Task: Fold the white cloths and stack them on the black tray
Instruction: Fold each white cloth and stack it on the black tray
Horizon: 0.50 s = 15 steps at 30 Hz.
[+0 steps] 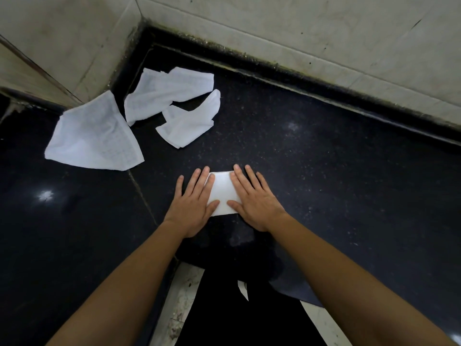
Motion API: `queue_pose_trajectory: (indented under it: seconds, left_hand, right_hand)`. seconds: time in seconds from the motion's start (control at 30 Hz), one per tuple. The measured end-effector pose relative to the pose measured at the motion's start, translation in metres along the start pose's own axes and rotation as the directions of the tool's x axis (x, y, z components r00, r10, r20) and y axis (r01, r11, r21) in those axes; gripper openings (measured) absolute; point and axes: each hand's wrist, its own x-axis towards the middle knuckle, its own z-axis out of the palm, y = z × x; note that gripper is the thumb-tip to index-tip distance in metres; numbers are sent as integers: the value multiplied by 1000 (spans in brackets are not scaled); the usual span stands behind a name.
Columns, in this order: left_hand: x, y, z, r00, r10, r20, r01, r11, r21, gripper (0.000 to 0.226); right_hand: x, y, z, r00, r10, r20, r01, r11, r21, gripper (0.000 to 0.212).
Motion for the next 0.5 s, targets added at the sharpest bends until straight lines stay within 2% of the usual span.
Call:
queue_pose_trajectory:
  seconds: [0.1,0.17,0.23,0.3,0.33,0.5]
  left_hand:
    - [1,0,1,1000,-3,-25,3,1000,1,71]
    - [2,-1,3,1000,-2,-26,2,1000,3,72]
    - [2,-1,3,999,-3,-34,4,1000,5,72]
    - [1,-1,3,999,-1,-39,2,1000,9,71]
    - [1,-1,3,999,1,-36,-1,1000,10,71]
    - [1,-2,2,1000,9,-24,-9,1000,-4,71]
  right_hand:
    - [-10,-9,-4,973,196,-120,-155,945,288,73]
    - [-12,-14,-8,900,399,-177,-290,850,439,67]
    - [-7,-16,-16,844,530,-90,-381,708,595,63]
    - [1,-16,-27,809,582,86,-444,508,738,61]
    - [5,-16,-32,795,589,145,-470,446,762,59]
    - [16,-11,-39,745,600,292,-549,303,779,39]
